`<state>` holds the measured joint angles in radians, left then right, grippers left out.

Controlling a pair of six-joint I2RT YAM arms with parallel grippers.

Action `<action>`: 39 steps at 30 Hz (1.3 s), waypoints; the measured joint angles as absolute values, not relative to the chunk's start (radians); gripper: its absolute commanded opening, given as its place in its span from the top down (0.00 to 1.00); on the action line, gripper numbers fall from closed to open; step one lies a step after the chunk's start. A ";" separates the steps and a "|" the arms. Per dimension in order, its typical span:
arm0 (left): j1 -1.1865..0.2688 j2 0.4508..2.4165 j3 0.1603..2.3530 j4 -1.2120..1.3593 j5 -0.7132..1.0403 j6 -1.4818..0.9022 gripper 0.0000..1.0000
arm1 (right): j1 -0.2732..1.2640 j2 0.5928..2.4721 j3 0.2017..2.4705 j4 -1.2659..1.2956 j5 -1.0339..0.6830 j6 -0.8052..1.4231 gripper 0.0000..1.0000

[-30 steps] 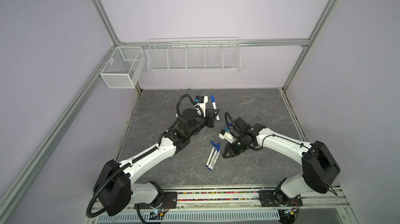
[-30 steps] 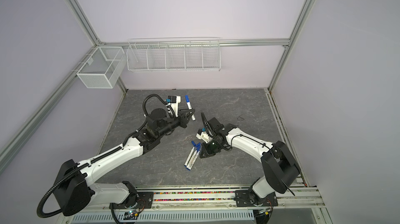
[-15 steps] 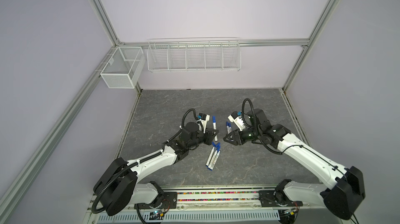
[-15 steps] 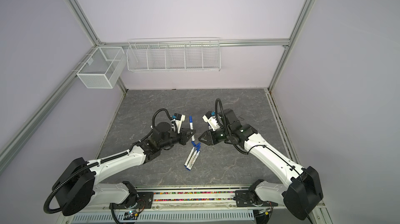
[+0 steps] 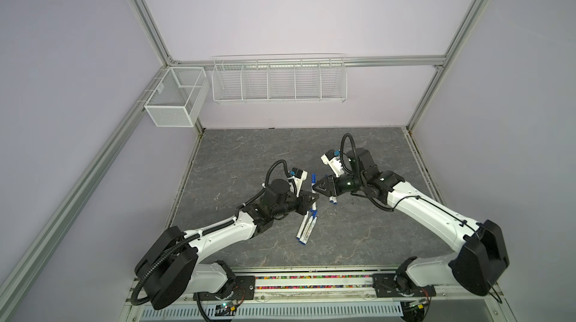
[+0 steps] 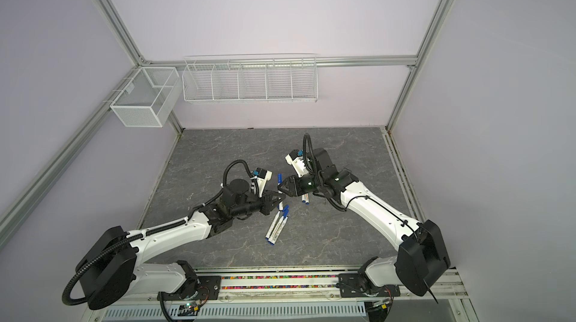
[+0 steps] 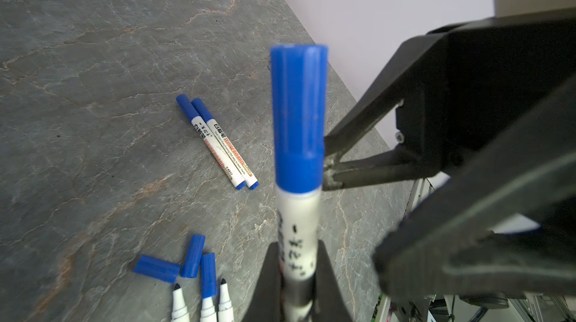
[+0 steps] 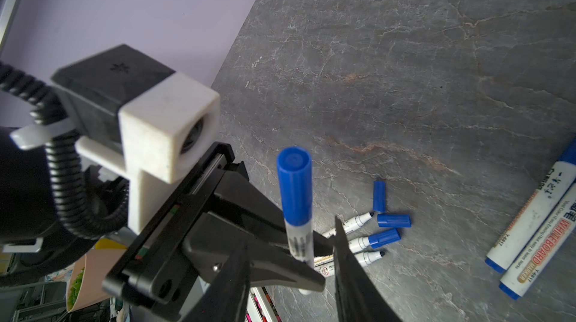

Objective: Insert the pens into the pen caps
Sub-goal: 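Grasp the capped marker with the right gripper while the left gripper opens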

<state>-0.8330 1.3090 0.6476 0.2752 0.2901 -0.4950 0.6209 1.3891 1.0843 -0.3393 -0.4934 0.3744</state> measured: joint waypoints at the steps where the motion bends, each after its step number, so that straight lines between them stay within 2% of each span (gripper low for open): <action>1: -0.834 1.309 0.648 0.275 0.291 -0.495 1.00 | 0.622 1.393 1.084 -0.336 -0.493 0.377 0.56; 9: -0.845 1.309 0.648 0.275 0.293 -0.492 1.00 | 0.628 1.405 1.084 -0.303 -0.487 0.393 0.62; 24: -0.845 1.314 0.648 0.274 0.294 -0.493 1.00 | 0.630 1.421 1.065 -0.261 -0.481 0.412 0.87; 25: -0.845 1.315 0.648 0.276 0.292 -0.493 0.98 | 0.630 1.421 1.065 -0.260 -0.479 0.412 0.88; 29: -0.845 1.316 0.648 0.279 0.281 -0.488 0.64 | 0.629 1.422 1.065 -0.260 -0.471 0.417 0.90; 30: -0.845 1.316 0.648 0.280 0.274 -0.490 0.59 | 0.628 1.423 1.065 -0.263 -0.469 0.419 0.90; 34: -0.845 1.314 0.648 0.258 0.246 -0.484 0.47 | 0.597 1.449 1.080 -0.305 -0.454 0.422 0.91; 39: -0.845 1.274 0.619 0.198 0.202 -0.480 0.43 | 0.512 1.528 1.133 -0.405 -0.408 0.418 0.91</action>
